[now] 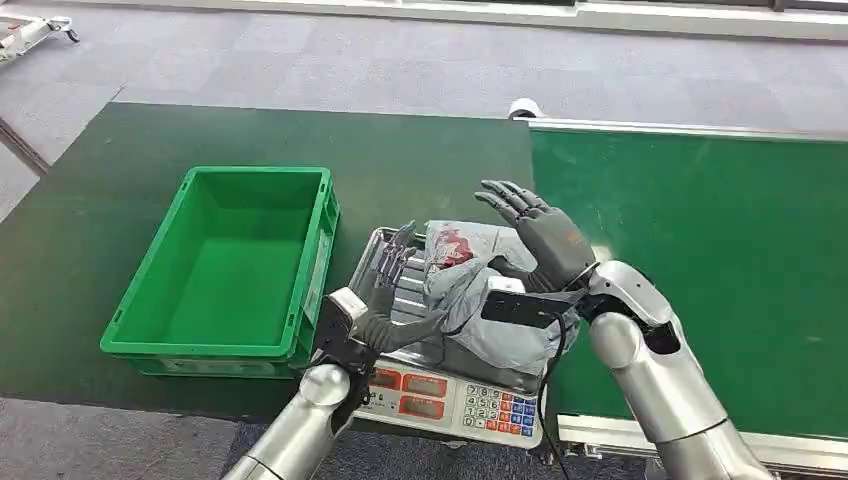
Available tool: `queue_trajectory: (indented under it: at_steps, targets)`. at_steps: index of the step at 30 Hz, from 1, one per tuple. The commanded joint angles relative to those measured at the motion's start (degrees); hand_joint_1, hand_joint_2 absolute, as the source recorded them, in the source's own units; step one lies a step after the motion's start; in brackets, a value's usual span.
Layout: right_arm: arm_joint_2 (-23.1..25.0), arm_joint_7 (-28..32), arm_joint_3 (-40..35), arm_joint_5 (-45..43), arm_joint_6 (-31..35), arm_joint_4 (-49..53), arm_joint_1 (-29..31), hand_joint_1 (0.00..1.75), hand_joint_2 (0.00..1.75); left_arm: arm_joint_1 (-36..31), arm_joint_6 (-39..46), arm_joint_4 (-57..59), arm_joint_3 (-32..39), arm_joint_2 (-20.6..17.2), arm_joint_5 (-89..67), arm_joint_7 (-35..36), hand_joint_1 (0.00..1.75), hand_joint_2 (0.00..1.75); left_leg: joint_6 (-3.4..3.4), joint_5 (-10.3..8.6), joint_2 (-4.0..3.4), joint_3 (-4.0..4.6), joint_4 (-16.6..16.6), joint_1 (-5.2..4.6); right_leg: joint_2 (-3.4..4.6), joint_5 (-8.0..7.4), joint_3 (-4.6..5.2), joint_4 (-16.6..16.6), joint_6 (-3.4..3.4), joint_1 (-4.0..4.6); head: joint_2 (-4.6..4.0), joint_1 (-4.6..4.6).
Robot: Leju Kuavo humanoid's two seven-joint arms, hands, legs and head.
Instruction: Moved the parcel from conveyor to table for the left to box.
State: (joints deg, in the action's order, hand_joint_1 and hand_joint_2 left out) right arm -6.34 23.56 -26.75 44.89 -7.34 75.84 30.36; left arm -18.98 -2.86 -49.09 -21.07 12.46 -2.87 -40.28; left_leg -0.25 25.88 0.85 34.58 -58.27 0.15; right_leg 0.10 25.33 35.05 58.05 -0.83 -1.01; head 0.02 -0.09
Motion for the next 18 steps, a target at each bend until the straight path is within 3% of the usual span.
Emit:
queue_trajectory:
  at_steps: [1,3,4,6,7,13,18]
  targets:
    - [-0.7,2.77,-2.09,-3.45,3.48,0.24,2.14,0.0,1.75,-3.76,0.49,4.51,-6.1,-2.29,-4.64,0.28,0.0,1.75,-0.02,0.06,-0.18,-0.16,0.07,0.05,0.09,0.0,-0.13,-0.11,0.08,0.07,0.0,0.0]
    - [-0.16,3.55,-1.02,-3.93,4.52,2.19,1.57,0.0,1.75,-7.03,-3.5,12.51,-10.12,-1.34,-7.39,0.28,0.0,1.75,-0.03,0.05,-0.18,-0.19,0.1,0.03,0.09,0.0,-0.15,-0.12,0.09,0.05,0.0,0.0]
    - [0.27,4.45,-0.31,-4.34,5.3,3.57,1.14,0.0,1.75,-9.91,-1.44,19.0,-15.15,-0.49,-13.77,0.28,0.0,1.75,-0.02,0.01,-0.03,-0.06,0.04,0.02,-0.03,0.01,-0.06,-0.06,0.06,0.04,0.0,0.02]
    - [1.06,4.83,0.73,-4.38,6.16,5.44,0.64,0.0,1.75,-12.81,-0.59,25.65,-18.16,2.59,-18.86,0.9,0.0,1.75,-0.01,0.0,0.06,-0.03,0.02,0.01,-0.12,0.03,-0.05,-0.03,0.05,0.02,0.0,0.02]
    - [1.82,5.8,1.62,-4.35,7.23,6.92,0.26,0.0,1.75,-14.71,-4.26,28.46,-22.7,3.94,-23.86,4.12,0.0,1.75,-0.02,-0.01,0.01,-0.11,0.08,0.0,-0.08,0.0,-0.11,-0.09,0.07,0.02,0.0,0.0]
    - [3.3,5.81,3.78,-3.46,7.91,9.09,-1.85,0.0,1.75,-16.33,-11.06,30.83,-28.87,7.11,-31.87,13.93,0.0,1.75,0.02,0.01,0.13,0.02,-0.03,-0.04,-0.17,0.02,-0.06,-0.04,-0.03,-0.03,0.0,-0.02]
    - [4.0,6.5,4.48,-2.87,8.53,8.75,-2.7,0.0,1.75,-16.13,-13.48,30.98,-28.83,6.76,-32.94,15.95,0.0,1.75,0.06,0.03,0.2,-0.24,0.1,0.0,-0.27,0.0,-0.39,-0.21,0.0,0.02,0.0,0.02]
